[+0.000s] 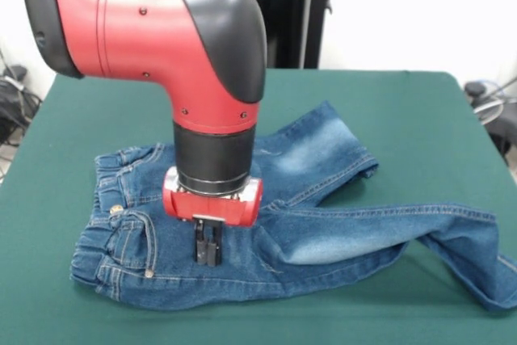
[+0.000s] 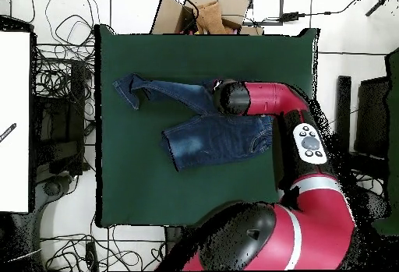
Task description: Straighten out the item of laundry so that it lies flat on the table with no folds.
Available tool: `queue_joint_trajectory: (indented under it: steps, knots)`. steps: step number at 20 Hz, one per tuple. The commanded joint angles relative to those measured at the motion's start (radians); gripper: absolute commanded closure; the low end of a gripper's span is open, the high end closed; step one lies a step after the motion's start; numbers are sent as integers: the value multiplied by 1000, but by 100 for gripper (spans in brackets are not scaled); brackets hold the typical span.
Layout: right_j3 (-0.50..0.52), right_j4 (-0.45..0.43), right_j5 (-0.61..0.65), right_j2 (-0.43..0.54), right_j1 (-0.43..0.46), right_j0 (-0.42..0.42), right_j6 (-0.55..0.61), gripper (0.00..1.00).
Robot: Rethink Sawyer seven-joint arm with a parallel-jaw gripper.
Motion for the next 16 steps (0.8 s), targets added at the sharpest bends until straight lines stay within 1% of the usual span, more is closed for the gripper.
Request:
queue_joint_trajectory:
  steps: [1, 4, 7, 10, 16]
  knots:
    - [97, -92, -59, 66, 28, 13, -140, 100]
    - [65, -99, -56, 79, 68, -12, -181, 100]
    - [37, -114, -64, 83, 92, -27, -211, 100]
    - [14, -124, -59, 109, 111, -56, -260, 100]
    - [-48, -145, 7, 161, 149, -123, -361, 100]
